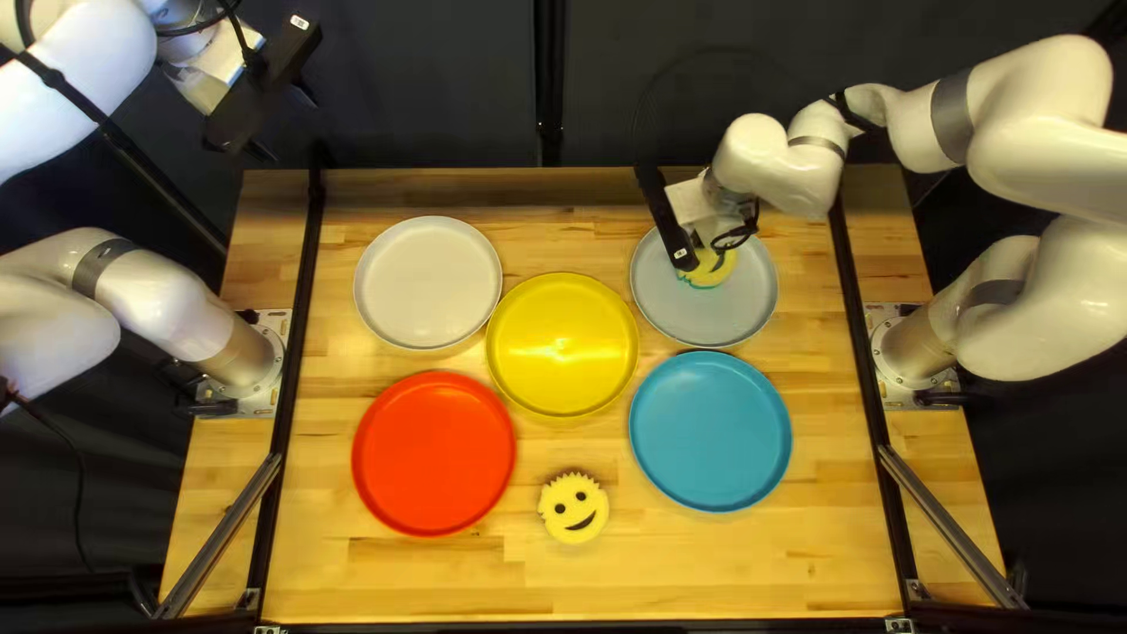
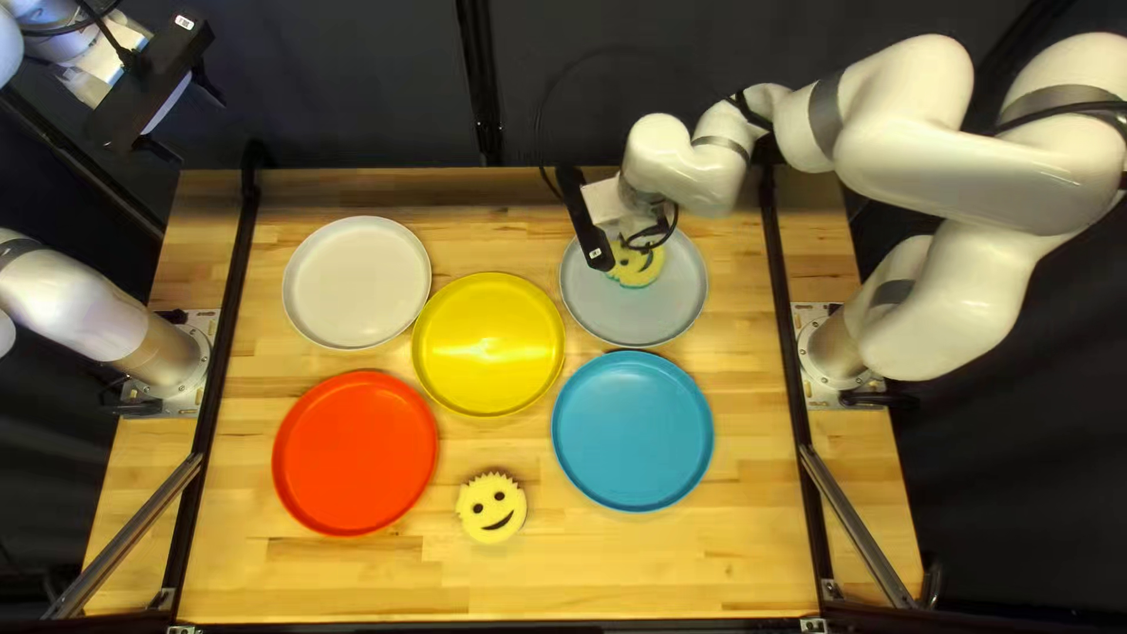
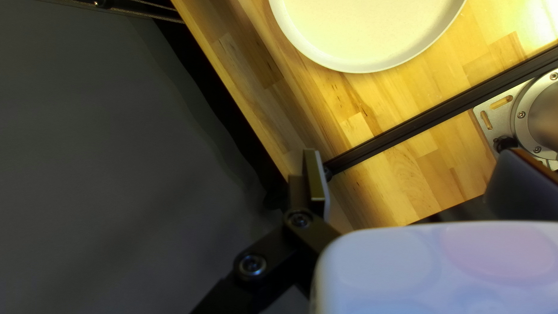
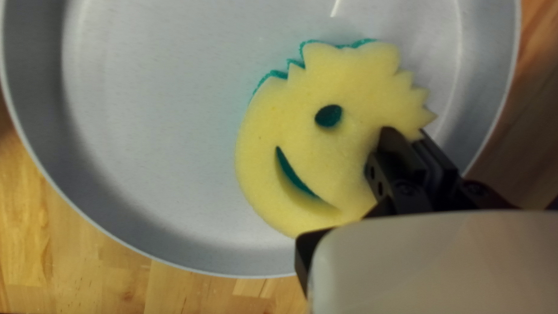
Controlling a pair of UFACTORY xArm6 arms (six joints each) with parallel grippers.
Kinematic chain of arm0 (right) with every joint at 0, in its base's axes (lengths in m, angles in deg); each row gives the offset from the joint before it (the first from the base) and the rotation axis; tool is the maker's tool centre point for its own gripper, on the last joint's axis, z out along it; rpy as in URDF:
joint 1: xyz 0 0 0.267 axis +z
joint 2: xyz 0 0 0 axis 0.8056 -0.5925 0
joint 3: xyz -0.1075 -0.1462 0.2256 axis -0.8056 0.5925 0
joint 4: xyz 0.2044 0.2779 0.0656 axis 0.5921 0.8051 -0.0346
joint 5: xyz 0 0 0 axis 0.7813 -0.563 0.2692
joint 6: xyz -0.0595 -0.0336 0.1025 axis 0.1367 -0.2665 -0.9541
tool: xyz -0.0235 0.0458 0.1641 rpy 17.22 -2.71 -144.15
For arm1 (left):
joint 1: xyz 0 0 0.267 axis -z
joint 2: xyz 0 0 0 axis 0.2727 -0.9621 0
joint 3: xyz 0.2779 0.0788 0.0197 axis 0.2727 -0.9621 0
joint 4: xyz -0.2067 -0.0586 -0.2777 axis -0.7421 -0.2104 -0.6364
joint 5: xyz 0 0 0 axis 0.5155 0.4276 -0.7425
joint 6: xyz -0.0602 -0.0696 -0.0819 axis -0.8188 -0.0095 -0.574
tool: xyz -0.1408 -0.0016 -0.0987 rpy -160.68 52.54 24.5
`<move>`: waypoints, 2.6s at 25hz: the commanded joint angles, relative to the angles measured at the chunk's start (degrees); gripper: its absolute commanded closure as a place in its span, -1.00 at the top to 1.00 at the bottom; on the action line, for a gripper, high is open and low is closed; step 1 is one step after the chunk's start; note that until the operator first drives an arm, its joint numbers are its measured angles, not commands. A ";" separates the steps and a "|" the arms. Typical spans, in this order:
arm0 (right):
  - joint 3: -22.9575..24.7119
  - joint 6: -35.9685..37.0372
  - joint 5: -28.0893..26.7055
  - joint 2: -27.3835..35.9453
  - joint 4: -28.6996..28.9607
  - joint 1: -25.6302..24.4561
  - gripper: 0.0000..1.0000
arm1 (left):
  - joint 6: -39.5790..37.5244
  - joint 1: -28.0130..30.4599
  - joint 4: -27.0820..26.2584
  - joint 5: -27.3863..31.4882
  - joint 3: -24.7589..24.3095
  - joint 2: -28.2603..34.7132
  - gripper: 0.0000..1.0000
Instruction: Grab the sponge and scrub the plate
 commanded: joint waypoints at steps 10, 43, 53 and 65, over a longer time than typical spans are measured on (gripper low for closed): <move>-1.37 -2.96 0.26 -1.53 -0.21 3.56 -1.00 | 0.00 0.00 0.00 0.00 0.00 0.00 1.00; 0.23 4.96 3.49 0.00 3.08 -0.02 -1.00 | 0.00 0.00 0.00 0.00 0.00 0.00 1.00; 2.92 -2.80 5.46 0.36 -0.50 6.96 -1.00 | 0.00 0.00 0.00 0.00 0.00 0.00 1.00; 8.60 -8.42 4.03 7.95 -3.34 12.09 -1.00 | 0.00 0.00 0.00 0.00 0.00 0.00 1.00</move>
